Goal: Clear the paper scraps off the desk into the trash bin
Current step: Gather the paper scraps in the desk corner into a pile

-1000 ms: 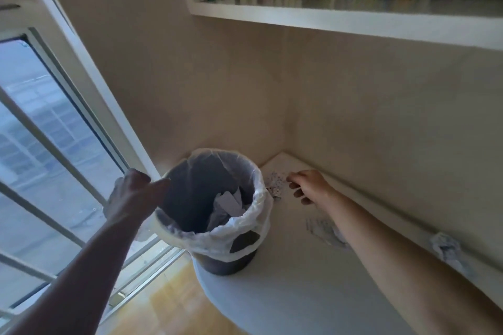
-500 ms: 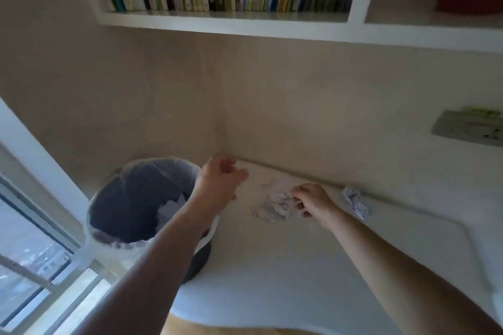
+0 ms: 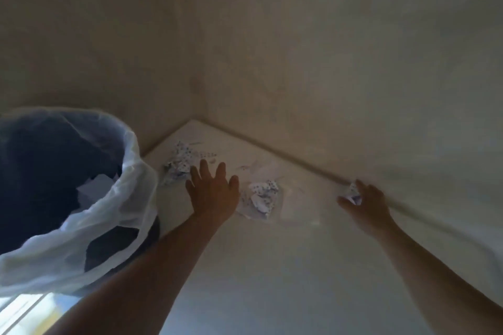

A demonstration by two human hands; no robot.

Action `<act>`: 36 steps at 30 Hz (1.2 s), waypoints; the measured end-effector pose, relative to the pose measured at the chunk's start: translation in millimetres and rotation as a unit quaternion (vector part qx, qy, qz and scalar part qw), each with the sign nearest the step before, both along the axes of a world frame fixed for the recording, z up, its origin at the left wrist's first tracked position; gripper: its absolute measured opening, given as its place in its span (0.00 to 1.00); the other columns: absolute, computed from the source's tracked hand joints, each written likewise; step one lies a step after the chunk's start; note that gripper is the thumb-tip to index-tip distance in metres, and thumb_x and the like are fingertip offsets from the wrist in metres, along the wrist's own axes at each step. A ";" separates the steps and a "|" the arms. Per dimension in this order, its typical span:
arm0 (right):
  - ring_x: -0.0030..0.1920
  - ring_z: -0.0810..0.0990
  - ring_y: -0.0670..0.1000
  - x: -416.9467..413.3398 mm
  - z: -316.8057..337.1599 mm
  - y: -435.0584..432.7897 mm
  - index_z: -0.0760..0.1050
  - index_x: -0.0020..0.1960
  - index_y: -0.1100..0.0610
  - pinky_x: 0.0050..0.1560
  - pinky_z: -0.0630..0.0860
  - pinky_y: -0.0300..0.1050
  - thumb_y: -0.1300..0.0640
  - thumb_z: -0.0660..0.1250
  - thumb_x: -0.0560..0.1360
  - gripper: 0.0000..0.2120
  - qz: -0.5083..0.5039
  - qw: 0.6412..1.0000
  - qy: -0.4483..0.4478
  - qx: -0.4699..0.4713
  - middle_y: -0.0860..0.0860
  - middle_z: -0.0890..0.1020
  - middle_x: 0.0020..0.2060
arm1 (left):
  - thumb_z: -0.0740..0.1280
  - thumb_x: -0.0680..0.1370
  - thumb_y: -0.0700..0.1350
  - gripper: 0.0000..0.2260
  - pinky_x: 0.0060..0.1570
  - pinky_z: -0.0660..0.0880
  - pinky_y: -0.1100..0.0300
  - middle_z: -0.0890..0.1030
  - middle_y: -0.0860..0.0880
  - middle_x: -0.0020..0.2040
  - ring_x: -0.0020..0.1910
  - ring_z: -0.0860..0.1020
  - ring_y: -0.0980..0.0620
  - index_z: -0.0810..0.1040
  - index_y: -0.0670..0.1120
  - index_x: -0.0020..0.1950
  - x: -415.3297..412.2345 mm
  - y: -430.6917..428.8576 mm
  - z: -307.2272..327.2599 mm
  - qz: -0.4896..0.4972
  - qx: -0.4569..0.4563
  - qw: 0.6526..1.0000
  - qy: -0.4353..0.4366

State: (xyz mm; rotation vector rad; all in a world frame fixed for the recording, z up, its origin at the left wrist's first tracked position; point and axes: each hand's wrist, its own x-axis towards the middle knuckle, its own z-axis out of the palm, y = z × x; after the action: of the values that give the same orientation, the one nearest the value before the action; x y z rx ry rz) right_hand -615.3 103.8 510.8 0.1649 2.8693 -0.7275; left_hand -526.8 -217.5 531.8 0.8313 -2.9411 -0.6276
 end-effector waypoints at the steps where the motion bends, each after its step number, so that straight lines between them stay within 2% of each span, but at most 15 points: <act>1: 0.74 0.62 0.59 -9.4 -9.9 -2.4 0.62 0.75 0.56 0.73 0.60 0.54 0.43 0.71 0.72 0.38 0.007 1.000 -0.008 -0.009 0.61 0.65 0.73 | 0.52 0.81 0.58 0.26 0.75 0.50 0.41 0.52 0.40 0.81 0.78 0.50 0.37 0.60 0.52 0.78 -14.1 -8.1 -11.9 0.016 -0.017 1.000 0.000; 4: 0.74 0.62 0.58 -27.6 -36.2 -12.5 0.62 0.75 0.53 0.72 0.62 0.56 0.38 0.69 0.71 0.38 0.053 0.998 0.001 0.032 0.59 0.64 0.74 | 0.51 0.81 0.59 0.27 0.74 0.46 0.37 0.49 0.41 0.81 0.78 0.47 0.36 0.56 0.54 0.79 -58.6 -32.0 -41.4 0.045 -0.041 0.998 0.009; 7: 0.77 0.54 0.58 -34.7 -49.1 -31.5 0.57 0.76 0.45 0.73 0.60 0.61 0.27 0.61 0.67 0.43 0.076 0.993 -0.002 0.091 0.55 0.57 0.77 | 0.51 0.79 0.62 0.29 0.72 0.41 0.32 0.45 0.43 0.82 0.78 0.42 0.35 0.53 0.57 0.79 -99.5 -59.4 -64.7 0.071 -0.056 0.996 0.012; 10: 0.78 0.45 0.58 -30.9 -61.5 -55.4 0.48 0.76 0.36 0.73 0.53 0.65 0.19 0.52 0.61 0.47 0.098 0.987 -0.022 0.124 0.50 0.47 0.79 | 0.46 0.75 0.69 0.32 0.69 0.38 0.27 0.43 0.45 0.82 0.78 0.40 0.33 0.50 0.61 0.79 -128.1 -90.9 -82.6 0.094 -0.042 0.994 -0.047; 14: 0.78 0.41 0.60 -15.5 -80.2 -90.0 0.47 0.75 0.33 0.72 0.50 0.69 0.25 0.50 0.69 0.37 0.195 0.959 0.038 0.200 0.48 0.45 0.79 | 0.41 0.69 0.76 0.37 0.65 0.34 0.25 0.48 0.47 0.82 0.77 0.42 0.31 0.52 0.65 0.77 -143.8 -94.5 -93.9 0.042 -0.048 0.989 -0.135; 17: 0.77 0.39 0.61 -5.3 -90.3 -114.2 0.48 0.75 0.35 0.73 0.46 0.69 0.31 0.47 0.75 0.30 0.238 0.941 0.067 0.230 0.48 0.47 0.79 | 0.38 0.66 0.77 0.40 0.64 0.36 0.25 0.51 0.48 0.82 0.76 0.44 0.28 0.51 0.65 0.76 -145.2 -71.0 -94.1 -0.019 -0.060 0.987 -0.150; 20: 0.78 0.43 0.61 4.6 -90.0 -138.7 0.53 0.75 0.37 0.72 0.45 0.68 0.36 0.49 0.77 0.27 0.262 0.935 0.092 0.221 0.50 0.51 0.79 | 0.36 0.65 0.76 0.40 0.64 0.35 0.25 0.55 0.47 0.80 0.76 0.46 0.28 0.54 0.65 0.75 -133.3 -40.3 -96.2 -0.097 -0.088 0.983 -0.132; 23: 0.78 0.47 0.62 20.6 -83.6 -158.3 0.58 0.75 0.43 0.73 0.47 0.68 0.41 0.55 0.77 0.27 0.289 0.924 0.080 0.239 0.51 0.57 0.78 | 0.36 0.67 0.75 0.40 0.65 0.34 0.26 0.55 0.45 0.81 0.77 0.45 0.29 0.61 0.63 0.74 -109.8 -14.9 -97.3 -0.152 -0.087 0.978 -0.109; 25: 0.74 0.62 0.64 32.4 -73.4 -162.2 0.71 0.70 0.50 0.68 0.60 0.71 0.45 0.68 0.70 0.29 0.311 0.917 0.086 0.236 0.54 0.70 0.72 | 0.37 0.70 0.73 0.38 0.66 0.35 0.26 0.56 0.45 0.80 0.77 0.45 0.29 0.66 0.60 0.72 -90.7 -7.4 -93.7 -0.166 -0.084 0.977 -0.099; 27: 0.63 0.77 0.65 45.1 -66.5 -160.2 0.83 0.56 0.55 0.54 0.75 0.72 0.48 0.77 0.56 0.28 0.329 0.907 0.125 0.232 0.55 0.82 0.59 | 0.38 0.73 0.70 0.35 0.67 0.38 0.27 0.58 0.45 0.79 0.77 0.47 0.30 0.68 0.58 0.70 -66.0 -4.8 -87.6 -0.173 -0.091 0.976 -0.093; 28: 0.59 0.80 0.64 52.4 -63.5 -159.0 0.84 0.52 0.55 0.49 0.78 0.70 0.48 0.76 0.54 0.27 0.341 0.899 0.143 0.234 0.55 0.85 0.55 | 0.38 0.74 0.68 0.33 0.68 0.39 0.27 0.59 0.45 0.79 0.77 0.48 0.31 0.68 0.57 0.70 -52.8 -4.2 -84.5 -0.176 -0.097 0.975 -0.092; 30: 0.56 0.82 0.62 62.5 -57.5 -155.2 0.85 0.49 0.53 0.45 0.80 0.66 0.46 0.68 0.56 0.23 0.371 0.885 0.153 0.234 0.53 0.86 0.53 | 0.39 0.76 0.64 0.30 0.67 0.43 0.26 0.57 0.44 0.80 0.77 0.49 0.31 0.68 0.57 0.70 -30.5 -2.4 -78.5 -0.185 -0.104 0.973 -0.094; 32: 0.56 0.83 0.61 62.6 -53.0 -148.7 0.84 0.51 0.53 0.46 0.81 0.63 0.48 0.67 0.59 0.22 0.391 0.881 0.183 0.192 0.52 0.85 0.55 | 0.43 0.78 0.62 0.26 0.68 0.45 0.27 0.55 0.43 0.81 0.77 0.50 0.31 0.68 0.57 0.70 -15.6 -1.1 -70.3 -0.178 -0.081 0.976 -0.098; 34: 0.57 0.82 0.61 55.1 -45.9 -138.3 0.83 0.54 0.55 0.50 0.81 0.59 0.56 0.71 0.60 0.22 0.406 0.881 0.218 0.110 0.54 0.83 0.57 | 0.46 0.80 0.62 0.24 0.71 0.44 0.31 0.52 0.44 0.82 0.78 0.47 0.35 0.69 0.57 0.72 -8.4 -3.0 -60.6 -0.150 -0.038 0.985 -0.079; 36: 0.55 0.79 0.59 43.7 -30.3 -132.2 0.80 0.52 0.54 0.49 0.80 0.54 0.59 0.65 0.64 0.17 0.400 0.880 0.248 0.064 0.54 0.81 0.58 | 0.46 0.80 0.63 0.25 0.73 0.41 0.36 0.49 0.47 0.82 0.79 0.44 0.40 0.67 0.58 0.74 -6.3 -5.6 -53.0 -0.117 -0.002 0.993 -0.031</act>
State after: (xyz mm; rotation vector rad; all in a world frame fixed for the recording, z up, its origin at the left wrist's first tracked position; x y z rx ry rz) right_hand -571.6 -28.4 480.4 -1.2864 2.9809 -0.4338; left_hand -533.1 -223.1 478.8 0.5160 -3.1224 -0.6165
